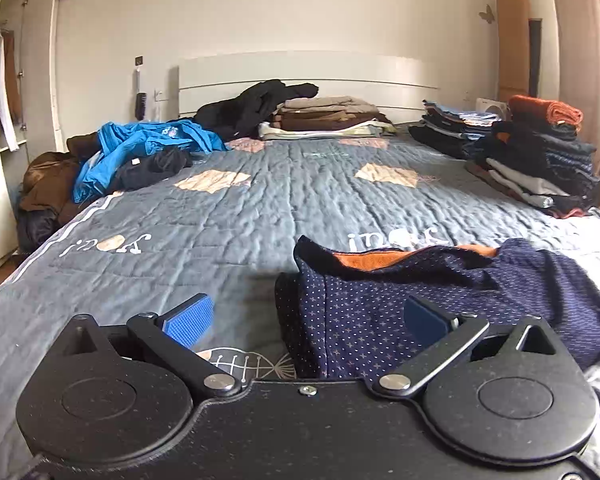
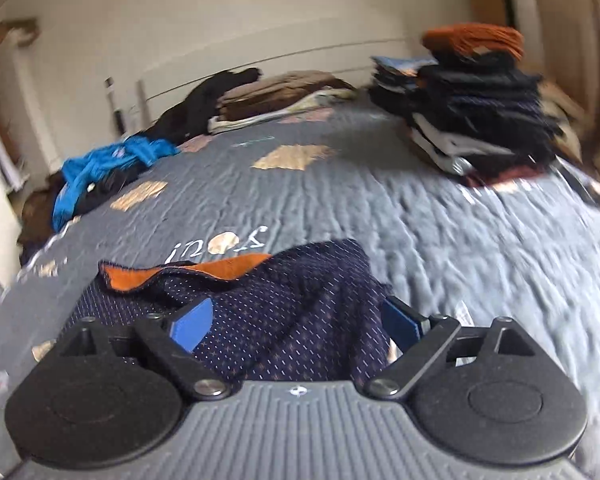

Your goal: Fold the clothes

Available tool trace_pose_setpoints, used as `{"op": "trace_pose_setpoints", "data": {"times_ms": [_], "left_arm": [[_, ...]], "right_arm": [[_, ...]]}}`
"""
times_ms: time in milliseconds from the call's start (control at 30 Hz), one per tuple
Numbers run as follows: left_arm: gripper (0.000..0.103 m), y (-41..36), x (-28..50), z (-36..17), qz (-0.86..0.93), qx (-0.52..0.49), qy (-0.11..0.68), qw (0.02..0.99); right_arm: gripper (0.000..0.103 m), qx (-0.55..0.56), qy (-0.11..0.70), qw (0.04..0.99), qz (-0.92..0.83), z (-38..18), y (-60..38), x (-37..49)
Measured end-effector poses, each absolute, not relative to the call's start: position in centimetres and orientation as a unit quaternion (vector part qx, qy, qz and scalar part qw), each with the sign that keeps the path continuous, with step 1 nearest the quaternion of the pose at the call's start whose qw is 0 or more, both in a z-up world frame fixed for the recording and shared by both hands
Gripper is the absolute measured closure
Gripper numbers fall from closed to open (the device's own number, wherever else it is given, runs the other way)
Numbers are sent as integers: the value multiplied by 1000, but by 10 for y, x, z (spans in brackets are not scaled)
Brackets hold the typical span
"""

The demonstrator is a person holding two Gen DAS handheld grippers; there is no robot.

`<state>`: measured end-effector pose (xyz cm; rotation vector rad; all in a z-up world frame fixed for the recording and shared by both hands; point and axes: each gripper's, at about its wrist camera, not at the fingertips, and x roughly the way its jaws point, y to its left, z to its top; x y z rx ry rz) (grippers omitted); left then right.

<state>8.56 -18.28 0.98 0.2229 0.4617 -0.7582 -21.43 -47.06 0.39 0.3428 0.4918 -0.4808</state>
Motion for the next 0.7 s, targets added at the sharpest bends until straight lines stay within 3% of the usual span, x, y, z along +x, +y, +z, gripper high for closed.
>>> {"op": "trace_pose_setpoints", "data": {"times_ms": [100, 133, 233, 300, 367, 433, 700], "left_arm": [[1, -195, 94, -12, -366, 110, 244, 891], [7, -197, 95, -18, -366, 114, 246, 890], [45, -206, 102, -26, -370, 142, 256, 882], [55, -208, 106, -30, -378, 150, 265, 874], [75, -211, 113, -35, -386, 149, 284, 865], [86, -214, 119, -36, -391, 151, 295, 859], [86, -247, 147, -31, -409, 182, 299, 843]], "right_arm": [[11, 167, 256, 925, -225, -9, -475, -183], [11, 173, 262, 924, -220, -14, -477, -175], [11, 185, 261, 927, -199, -30, -479, -163], [11, 189, 261, 927, -195, -39, -479, -161], [11, 195, 266, 924, -193, -46, -483, -159], [11, 204, 269, 922, -189, -49, -489, -156], [11, 160, 280, 930, -175, -43, -494, -132]]}}
